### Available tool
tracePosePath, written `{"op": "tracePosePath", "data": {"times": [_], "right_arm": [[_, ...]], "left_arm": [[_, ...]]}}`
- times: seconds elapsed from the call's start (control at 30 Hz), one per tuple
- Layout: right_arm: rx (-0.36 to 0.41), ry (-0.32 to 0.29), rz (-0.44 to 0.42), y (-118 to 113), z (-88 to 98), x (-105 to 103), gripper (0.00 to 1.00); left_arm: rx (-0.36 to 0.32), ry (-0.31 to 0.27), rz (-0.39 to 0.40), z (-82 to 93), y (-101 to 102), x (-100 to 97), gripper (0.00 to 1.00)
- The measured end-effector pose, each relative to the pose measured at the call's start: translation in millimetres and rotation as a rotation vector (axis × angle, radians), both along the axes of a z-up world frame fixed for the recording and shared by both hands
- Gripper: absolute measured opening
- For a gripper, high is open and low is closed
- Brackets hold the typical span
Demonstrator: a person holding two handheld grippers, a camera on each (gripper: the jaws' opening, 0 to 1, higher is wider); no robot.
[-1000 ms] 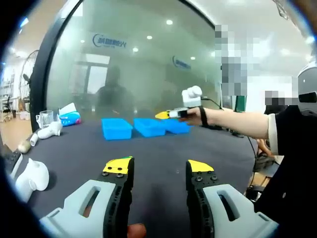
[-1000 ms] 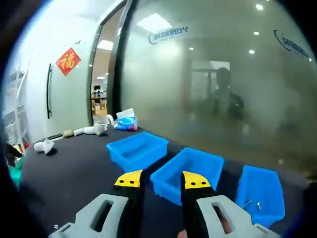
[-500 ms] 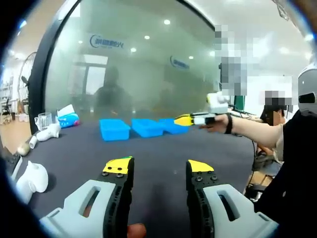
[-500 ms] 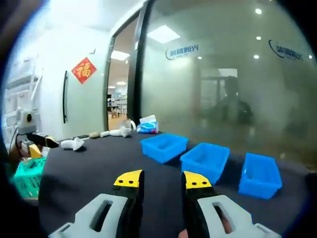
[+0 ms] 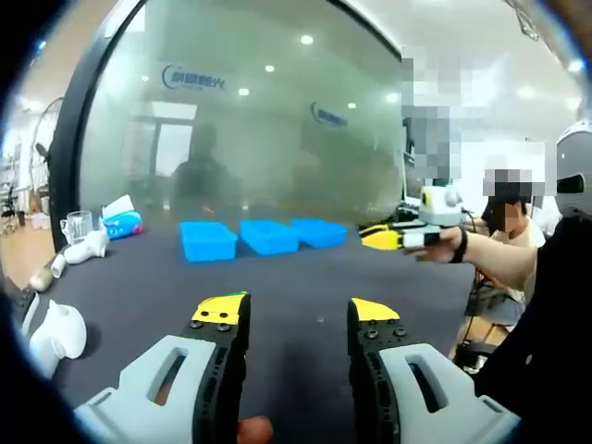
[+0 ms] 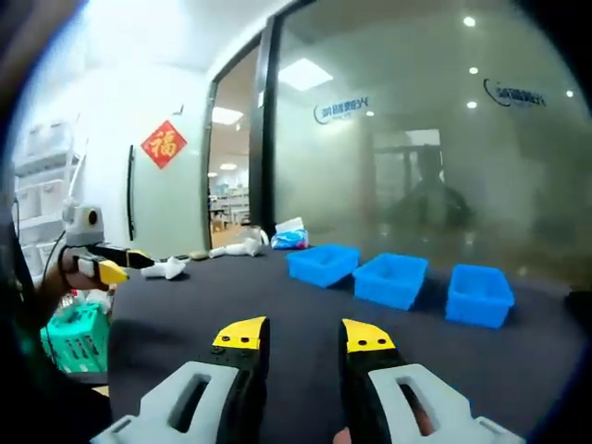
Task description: Sort the screws, nuts, and washers into the corresponding bins
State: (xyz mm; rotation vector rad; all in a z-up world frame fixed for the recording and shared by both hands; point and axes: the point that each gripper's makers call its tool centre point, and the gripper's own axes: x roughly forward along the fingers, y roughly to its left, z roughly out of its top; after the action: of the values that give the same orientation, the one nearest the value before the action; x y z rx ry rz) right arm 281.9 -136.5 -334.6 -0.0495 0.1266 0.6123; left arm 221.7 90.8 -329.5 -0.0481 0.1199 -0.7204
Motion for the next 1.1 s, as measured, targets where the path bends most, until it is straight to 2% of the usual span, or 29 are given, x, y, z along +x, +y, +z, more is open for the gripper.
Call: {"op": "tracePosePath", "data": {"times": [0.2, 0.33, 0.57, 0.8, 1.1], "right_arm": [[-0.015, -0.013, -0.008, -5.5, -2.4, -13.3, 0.27], [-0.045, 0.007, 0.026, -4.0, -9.5, -19.3, 0.26], [-0.081, 0.055, 0.144, 9.9, -15.4, -28.0, 0.26], [-0.189, 0.1, 0.283, 28.7, -26.6, -38.2, 0.26], [-0.307, 0.124, 0.389, 46.3, -31.6, -37.9, 0.26]], "left_arm": [[0.008, 0.0, -0.01, -1.0, -1.4, -1.4, 0.41], [0.018, 0.001, -0.025, -2.7, -3.1, -4.7, 0.41], [0.052, 0.019, -0.054, -12.6, -6.4, -9.3, 0.41], [0.066, 0.022, -0.071, -14.6, -6.2, -11.7, 0.41], [0.08, 0.036, -0.089, -20.5, -6.2, -14.8, 0.41]]}}
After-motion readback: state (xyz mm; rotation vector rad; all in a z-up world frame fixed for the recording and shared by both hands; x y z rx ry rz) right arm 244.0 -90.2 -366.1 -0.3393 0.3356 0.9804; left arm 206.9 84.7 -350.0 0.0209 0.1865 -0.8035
